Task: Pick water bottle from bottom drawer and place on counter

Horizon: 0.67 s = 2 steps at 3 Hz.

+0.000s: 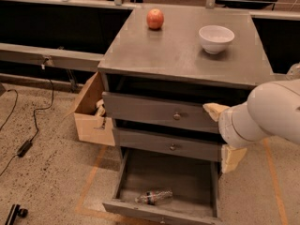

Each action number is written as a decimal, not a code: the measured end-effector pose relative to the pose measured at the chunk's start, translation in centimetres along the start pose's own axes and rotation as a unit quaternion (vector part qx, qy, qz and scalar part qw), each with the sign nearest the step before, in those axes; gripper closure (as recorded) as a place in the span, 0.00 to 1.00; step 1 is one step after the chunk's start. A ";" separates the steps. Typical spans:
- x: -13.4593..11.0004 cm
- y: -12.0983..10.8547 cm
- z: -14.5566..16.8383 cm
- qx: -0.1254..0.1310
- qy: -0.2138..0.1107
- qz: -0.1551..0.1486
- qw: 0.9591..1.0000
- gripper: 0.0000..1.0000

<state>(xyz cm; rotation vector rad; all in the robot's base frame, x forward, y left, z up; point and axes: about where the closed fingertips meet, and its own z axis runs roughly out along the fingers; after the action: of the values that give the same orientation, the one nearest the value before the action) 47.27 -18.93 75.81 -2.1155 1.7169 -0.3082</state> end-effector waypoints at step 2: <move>1.6 1.3 4.4 -0.004 0.008 -0.005 1.000 0.00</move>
Offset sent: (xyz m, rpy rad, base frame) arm 0.0362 -0.0409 -0.1753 -0.0724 0.0220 0.0087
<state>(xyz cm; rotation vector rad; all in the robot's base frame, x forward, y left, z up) 48.29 -19.97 71.14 -2.1327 1.7195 -0.3215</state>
